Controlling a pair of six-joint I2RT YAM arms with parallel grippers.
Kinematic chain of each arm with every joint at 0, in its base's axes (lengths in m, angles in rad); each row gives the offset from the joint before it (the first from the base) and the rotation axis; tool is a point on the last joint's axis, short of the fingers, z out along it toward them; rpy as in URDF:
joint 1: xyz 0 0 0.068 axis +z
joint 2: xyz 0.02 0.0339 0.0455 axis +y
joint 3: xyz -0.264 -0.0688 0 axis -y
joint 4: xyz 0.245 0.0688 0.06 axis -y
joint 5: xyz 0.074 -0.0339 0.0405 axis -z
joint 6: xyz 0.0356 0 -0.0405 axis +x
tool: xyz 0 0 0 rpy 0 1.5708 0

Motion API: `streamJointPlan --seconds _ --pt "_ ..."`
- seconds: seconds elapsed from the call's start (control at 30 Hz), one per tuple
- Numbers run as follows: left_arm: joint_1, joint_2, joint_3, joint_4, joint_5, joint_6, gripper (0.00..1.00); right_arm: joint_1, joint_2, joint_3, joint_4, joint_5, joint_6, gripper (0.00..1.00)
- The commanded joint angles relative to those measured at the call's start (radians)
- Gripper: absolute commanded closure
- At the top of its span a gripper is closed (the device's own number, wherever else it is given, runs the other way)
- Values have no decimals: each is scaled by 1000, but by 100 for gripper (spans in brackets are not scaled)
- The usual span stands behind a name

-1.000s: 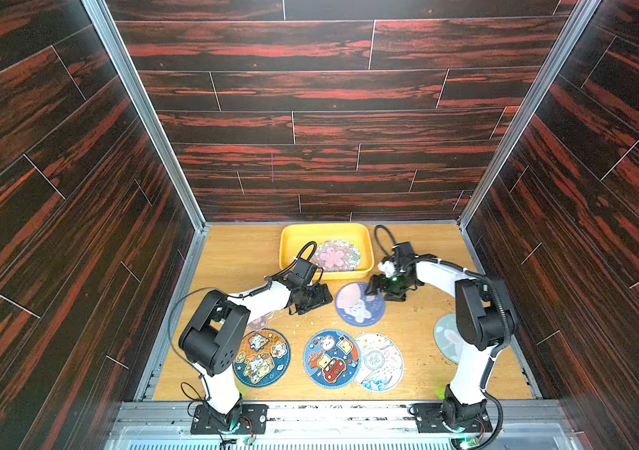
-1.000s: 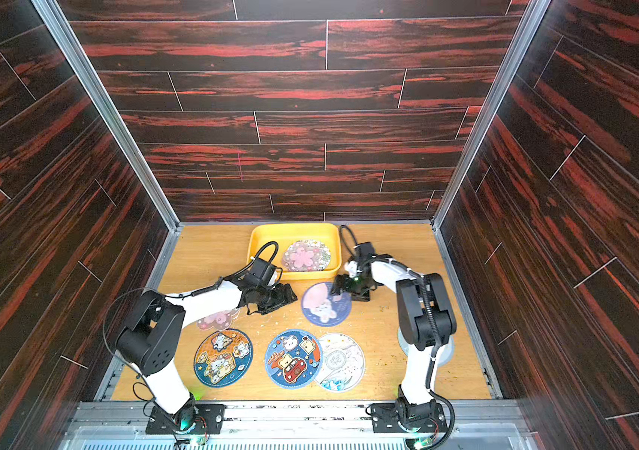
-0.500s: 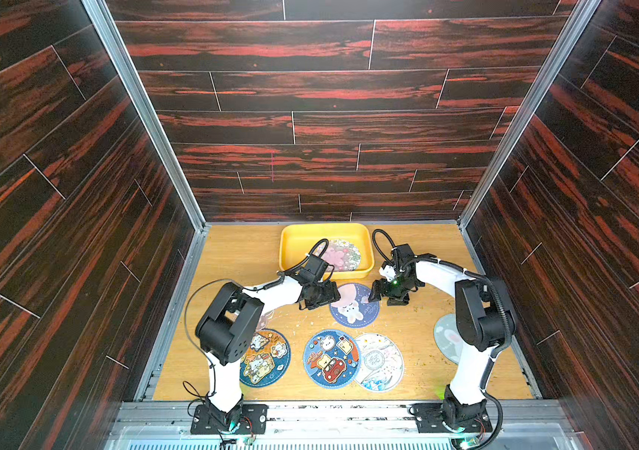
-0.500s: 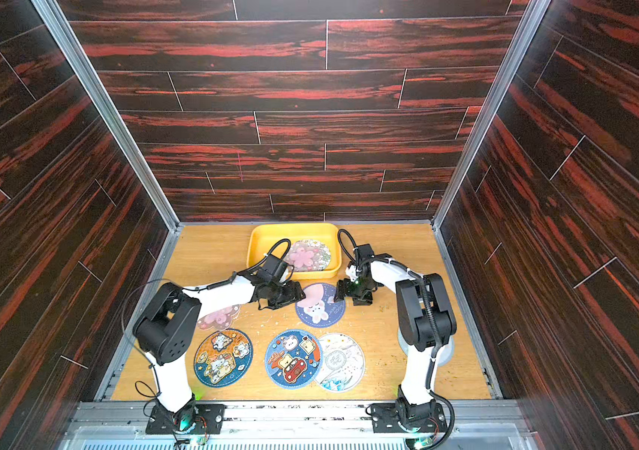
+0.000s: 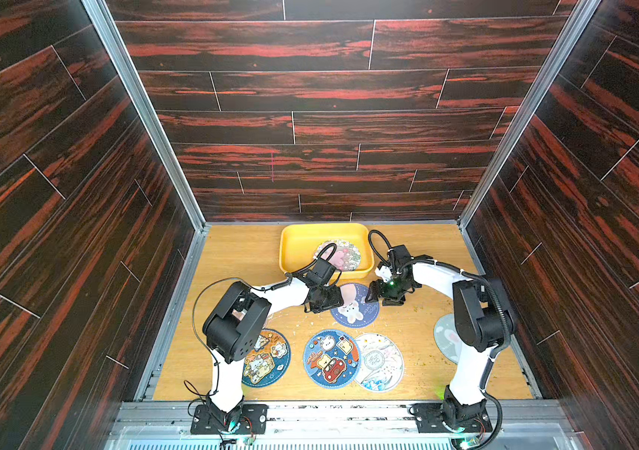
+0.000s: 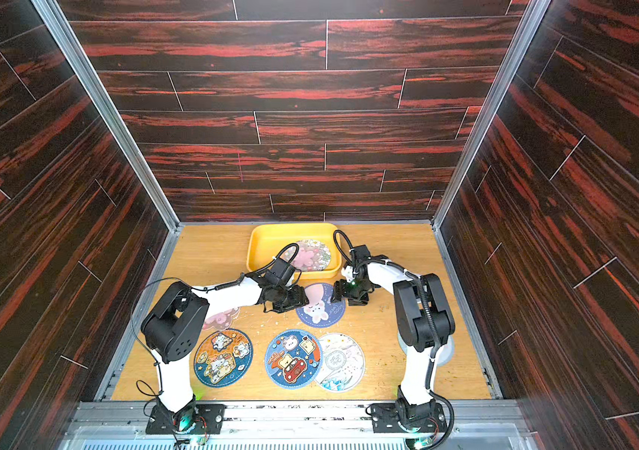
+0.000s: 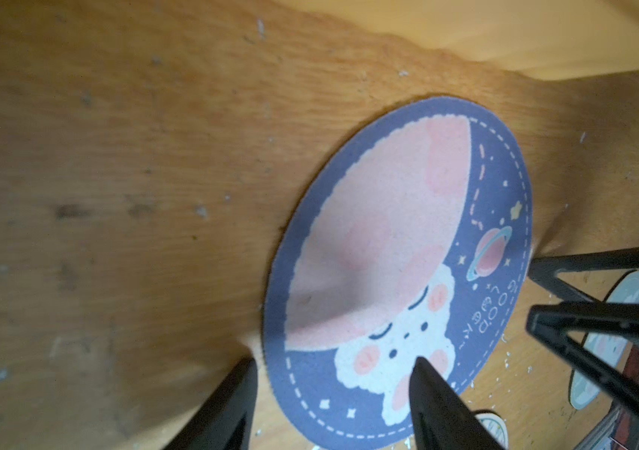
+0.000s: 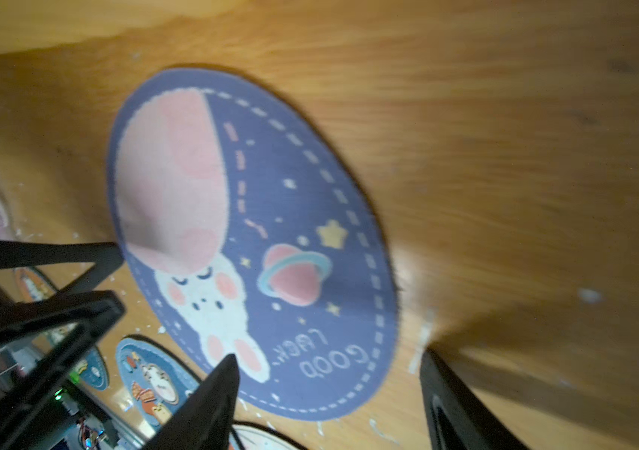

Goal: Put the coasters into the storage box
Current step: Pick up the coaster from the center of the board.

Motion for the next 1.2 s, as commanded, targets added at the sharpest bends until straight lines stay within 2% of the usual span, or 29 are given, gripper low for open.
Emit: streamJointPlan --seconds 0.0,0.4,0.53,0.63,0.77,0.87,1.0,1.03,1.17 --pt "-5 22 3 -28 -11 -13 35 20 40 -23 4 -26 7 27" --pt "-10 24 -16 -1 2 -29 35 40 58 -12 10 -40 19 32" --pt "-8 22 -22 2 2 -32 35 44 58 -17 17 -40 27 37" --pt "-9 20 -25 2 3 -32 35 44 57 -18 24 -40 32 46" --pt "-8 12 -29 2 2 -34 35 44 39 -20 32 -40 42 70" --pt "-7 2 -40 10 5 -42 35 42 21 -18 36 -40 48 84" --pt "1 -29 -66 32 8 -59 33 41 -43 -37 48 -40 69 92" --pt "5 -43 -77 38 9 -62 32 41 -65 -42 48 -77 76 94" --pt "32 -103 -125 57 2 -69 28 41 -147 -46 28 -121 94 95"
